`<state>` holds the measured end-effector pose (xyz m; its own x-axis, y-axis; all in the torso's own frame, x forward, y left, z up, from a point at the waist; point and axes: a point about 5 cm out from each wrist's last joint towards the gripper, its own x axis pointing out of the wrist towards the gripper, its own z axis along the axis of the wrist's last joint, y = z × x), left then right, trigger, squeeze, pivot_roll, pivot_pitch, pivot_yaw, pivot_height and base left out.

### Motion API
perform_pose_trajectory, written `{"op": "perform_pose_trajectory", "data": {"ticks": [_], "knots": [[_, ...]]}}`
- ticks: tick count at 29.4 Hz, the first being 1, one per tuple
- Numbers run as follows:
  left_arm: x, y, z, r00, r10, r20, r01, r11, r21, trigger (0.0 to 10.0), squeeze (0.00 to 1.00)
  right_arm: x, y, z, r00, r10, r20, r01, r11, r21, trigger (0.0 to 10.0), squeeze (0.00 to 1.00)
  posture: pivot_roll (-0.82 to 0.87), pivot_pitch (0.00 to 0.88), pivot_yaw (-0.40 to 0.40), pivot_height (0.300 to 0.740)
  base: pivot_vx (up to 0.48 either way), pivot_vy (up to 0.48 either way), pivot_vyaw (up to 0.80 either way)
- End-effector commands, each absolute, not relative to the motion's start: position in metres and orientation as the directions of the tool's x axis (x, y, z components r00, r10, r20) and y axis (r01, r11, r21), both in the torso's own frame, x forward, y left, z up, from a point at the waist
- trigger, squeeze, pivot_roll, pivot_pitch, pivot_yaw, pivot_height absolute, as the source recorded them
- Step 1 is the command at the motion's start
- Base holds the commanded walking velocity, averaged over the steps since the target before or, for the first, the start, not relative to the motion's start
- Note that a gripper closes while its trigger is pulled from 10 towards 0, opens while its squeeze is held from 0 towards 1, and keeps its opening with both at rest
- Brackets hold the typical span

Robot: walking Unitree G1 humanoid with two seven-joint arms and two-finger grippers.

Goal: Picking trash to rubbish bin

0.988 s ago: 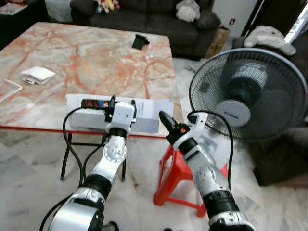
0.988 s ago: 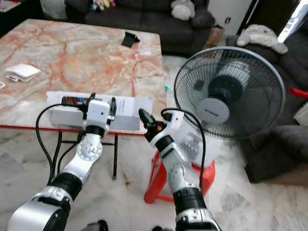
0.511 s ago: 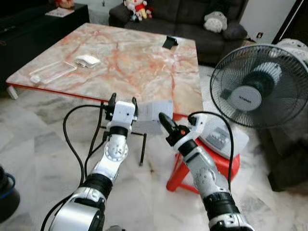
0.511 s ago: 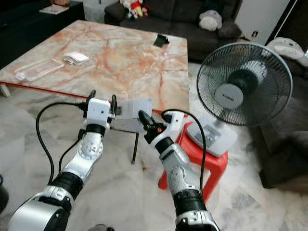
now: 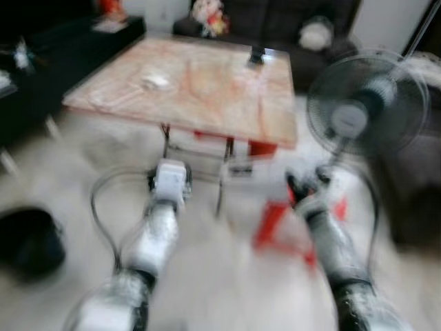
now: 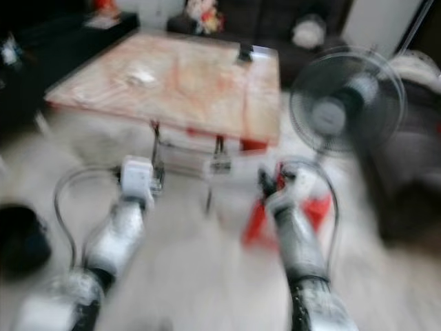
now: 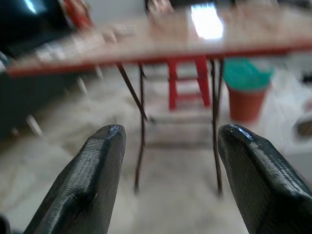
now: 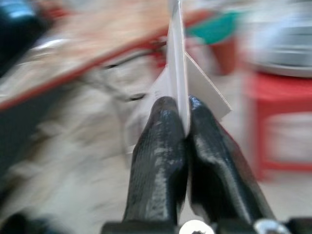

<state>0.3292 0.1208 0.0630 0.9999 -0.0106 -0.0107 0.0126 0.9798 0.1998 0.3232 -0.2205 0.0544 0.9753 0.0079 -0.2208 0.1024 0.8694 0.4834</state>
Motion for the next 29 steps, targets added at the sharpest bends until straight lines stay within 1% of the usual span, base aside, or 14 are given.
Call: {"op": "perform_pose_trajectory", "data": {"ticks": [1,2,3,5,7,10,13,15,16,18,20,21,23,29], "knots": [[0.327,0.123,0.054,0.997,-0.010,-0.079,0.026,0.980,0.196,10.0,0.00,0.315,-0.235,0.044,0.959,-0.071,-0.274,0.188,0.883,0.430,10.0,0.00,-0.07,0.031,-0.107,0.740,0.000,0.000,0.00],[0.318,0.127,0.037,0.985,-0.005,-0.173,0.040,0.980,0.196,10.0,0.00,0.298,-0.253,0.028,0.926,-0.139,-0.352,0.276,0.884,0.378,10.0,0.00,-0.07,0.030,-0.107,0.740,0.000,0.000,0.00],[0.318,0.127,0.037,0.985,-0.005,-0.173,0.040,0.980,0.196,10.0,0.00,0.298,-0.253,0.028,0.926,-0.139,-0.352,0.276,0.884,0.378,10.0,0.00,-0.07,0.030,-0.107,0.740,0.000,0.000,0.00],[0.310,0.131,0.023,0.971,0.000,-0.240,0.049,0.979,0.196,10.0,0.00,0.282,-0.265,0.013,0.889,-0.189,-0.417,0.336,0.888,0.314,10.0,0.00,-0.07,0.031,-0.105,0.740,0.000,0.000,0.00],[0.309,0.131,0.022,0.968,0.000,-0.250,0.050,0.979,0.196,10.0,0.00,0.280,-0.267,0.011,0.883,-0.199,-0.426,0.346,0.889,0.301,10.0,0.00,-0.07,0.031,-0.105,0.740,0.000,0.000,0.00],[0.284,0.142,-0.011,0.903,0.017,-0.429,0.053,0.987,0.152,10.0,0.00,0.238,-0.282,-0.021,0.777,-0.281,-0.563,0.473,0.850,0.229,10.0,0.00,-0.07,0.032,-0.098,0.740,0.000,0.000,0.00],[0.266,0.145,-0.029,0.851,0.011,-0.525,0.079,0.986,0.148,10.0,0.00,0.212,-0.284,-0.040,0.705,-0.305,-0.640,0.525,0.831,0.182,10.0,0.00,-0.07,0.034,-0.094,0.740,0.000,0.000,0.00],[0.252,0.148,-0.041,0.815,0.017,-0.579,0.091,0.983,0.158,10.0,0.00,0.196,-0.280,-0.051,0.673,-0.295,-0.678,0.532,0.830,0.168,10.0,0.00,-0.08,0.034,-0.090,0.740,0.000,0.000,0.00],[0.252,0.148,-0.041,0.815,0.017,-0.579,0.091,0.983,0.158,10.0,0.00,0.196,-0.280,-0.051,0.673,-0.295,-0.678,0.532,0.830,0.168,10.0,0.00,-0.08,0.034,-0.090,0.740,0.000,0.000,0.00],[0.238,0.149,-0.052,0.772,0.024,-0.636,0.092,0.984,0.149,10.0,0.00,0.180,-0.275,-0.062,0.632,-0.287,-0.720,0.547,0.823,0.151,10.0,0.00,-0.08,0.033,-0.087,0.740,0.000,0.000,0.00],[0.234,0.149,-0.055,0.758,0.028,-0.651,0.087,0.986,0.143,10.0,0.00,0.177,-0.274,-0.065,0.620,-0.286,-0.730,0.552,0.821,0.148,10.0,0.00,-0.08,0.033,-0.087,0.740,0.000,0.000,0.00],[0.225,0.150,-0.061,0.727,0.038,-0.685,0.073,0.989,0.132,10.0,0.00,0.170,-0.272,-0.069,0.601,-0.287,-0.746,0.561,0.816,0.138,10.0,0.00,-0.07,0.027,-0.086,0.740,0.000,0.000,0.00],[0.217,0.151,-0.067,0.699,0.049,-0.713,0.060,0.990,0.127,10.0,0.00,0.165,-0.271,-0.072,0.582,-0.290,-0.760,0.566,0.816,0.122,10.0,0.00,-0.08,0.024,-0.084,0.740,0.000,0.000,0.00],[0.199,0.154,-0.078,0.647,0.063,-0.760,0.051,0.991,0.125,10.0,0.00,0.163,-0.269,-0.073,0.583,-0.280,-0.763,0.543,0.832,0.110,10.0,0.00,-0.08,0.017,-0.079,0.740,0.000,0.000,0.00]]}}
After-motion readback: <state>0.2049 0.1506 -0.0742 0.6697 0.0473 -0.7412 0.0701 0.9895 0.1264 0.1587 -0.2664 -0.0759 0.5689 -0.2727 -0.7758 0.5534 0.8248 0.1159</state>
